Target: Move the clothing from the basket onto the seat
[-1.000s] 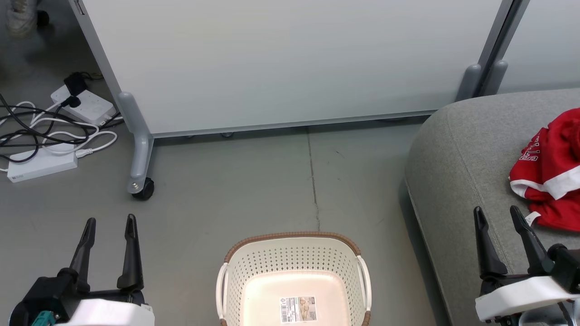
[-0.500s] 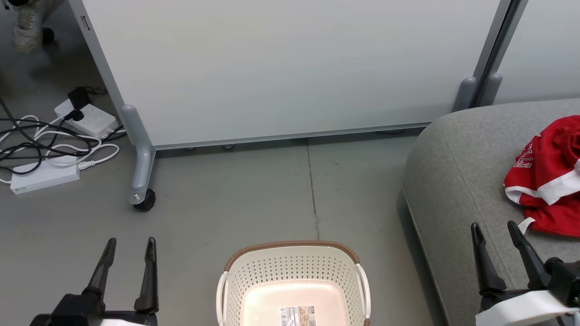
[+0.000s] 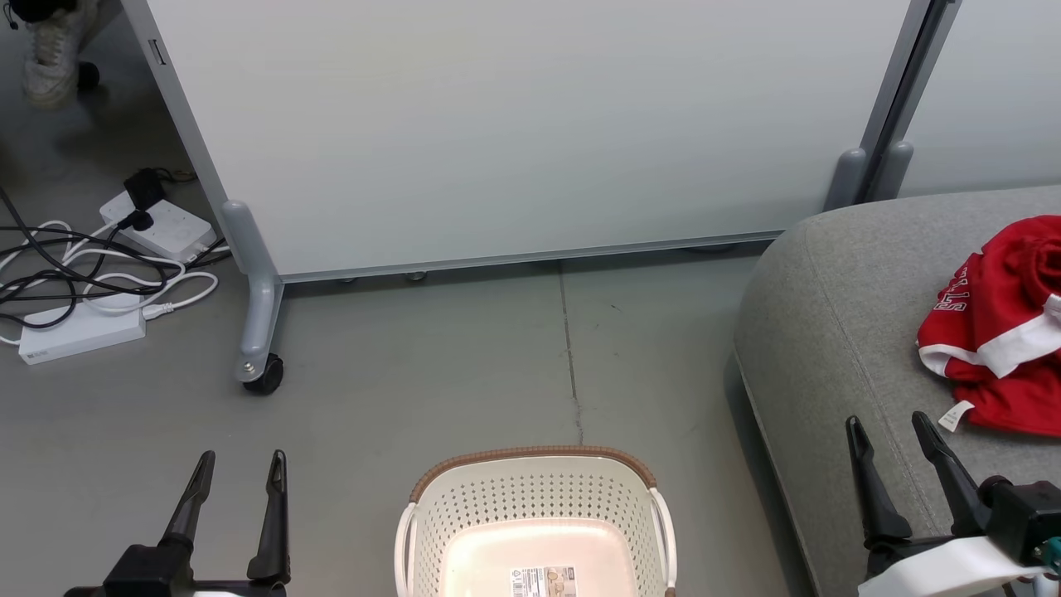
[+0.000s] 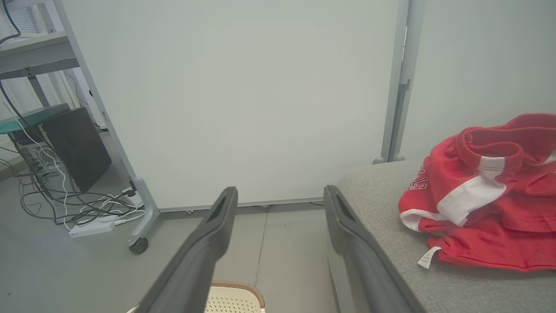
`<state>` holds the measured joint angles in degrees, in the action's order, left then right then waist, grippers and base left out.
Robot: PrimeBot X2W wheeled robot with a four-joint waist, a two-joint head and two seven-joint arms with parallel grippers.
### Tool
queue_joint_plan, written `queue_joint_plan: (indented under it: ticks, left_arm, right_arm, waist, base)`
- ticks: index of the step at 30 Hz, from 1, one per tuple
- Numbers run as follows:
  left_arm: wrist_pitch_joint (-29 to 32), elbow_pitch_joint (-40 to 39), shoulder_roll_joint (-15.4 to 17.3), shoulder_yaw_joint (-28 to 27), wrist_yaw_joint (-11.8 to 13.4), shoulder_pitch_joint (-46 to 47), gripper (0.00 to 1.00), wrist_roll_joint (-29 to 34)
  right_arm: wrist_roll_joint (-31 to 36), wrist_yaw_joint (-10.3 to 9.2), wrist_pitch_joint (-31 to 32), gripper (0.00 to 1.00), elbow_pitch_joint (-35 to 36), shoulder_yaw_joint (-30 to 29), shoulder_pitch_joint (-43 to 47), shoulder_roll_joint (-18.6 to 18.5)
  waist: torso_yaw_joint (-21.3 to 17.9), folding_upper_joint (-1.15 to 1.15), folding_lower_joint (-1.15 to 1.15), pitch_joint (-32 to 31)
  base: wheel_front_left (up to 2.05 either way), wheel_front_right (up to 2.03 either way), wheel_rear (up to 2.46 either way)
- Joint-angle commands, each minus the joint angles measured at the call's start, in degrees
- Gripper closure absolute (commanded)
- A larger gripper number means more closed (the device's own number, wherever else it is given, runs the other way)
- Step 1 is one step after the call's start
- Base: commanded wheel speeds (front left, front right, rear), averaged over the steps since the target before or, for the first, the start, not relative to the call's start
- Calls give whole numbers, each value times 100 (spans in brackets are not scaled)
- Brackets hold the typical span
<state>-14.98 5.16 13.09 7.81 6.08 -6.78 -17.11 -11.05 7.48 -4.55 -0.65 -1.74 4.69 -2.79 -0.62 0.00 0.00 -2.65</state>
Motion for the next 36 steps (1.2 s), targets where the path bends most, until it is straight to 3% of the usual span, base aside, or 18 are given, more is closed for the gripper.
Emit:
queue_joint_plan:
  ticks: [1,24,25,36]
  left_arm:
    - [-25,25,-4,-29,-34,45,0,44]
    - [-24,264,-100,-94,-124,153,0,146]
    - [1,258,-117,-66,-109,78,100,103]
    - [48,376,-272,-18,-236,72,100,-715]
  right_arm:
    - [11,4,13,0,-7,0,39,-25]
    - [-33,4,43,0,-1,42,83,-25]
    - [-6,0,32,100,-19,47,48,0]
    - [-840,0,337,100,-361,-149,-110,14]
  waist:
    - [-1,0,0,-9]
    - [-24,0,0,-42]
    - [-26,0,0,-42]
    - [-21,0,0,-21]
  base:
    - [0,0,0]
    - [0,0,0]
    - [0,0,0]
    - [0,0,0]
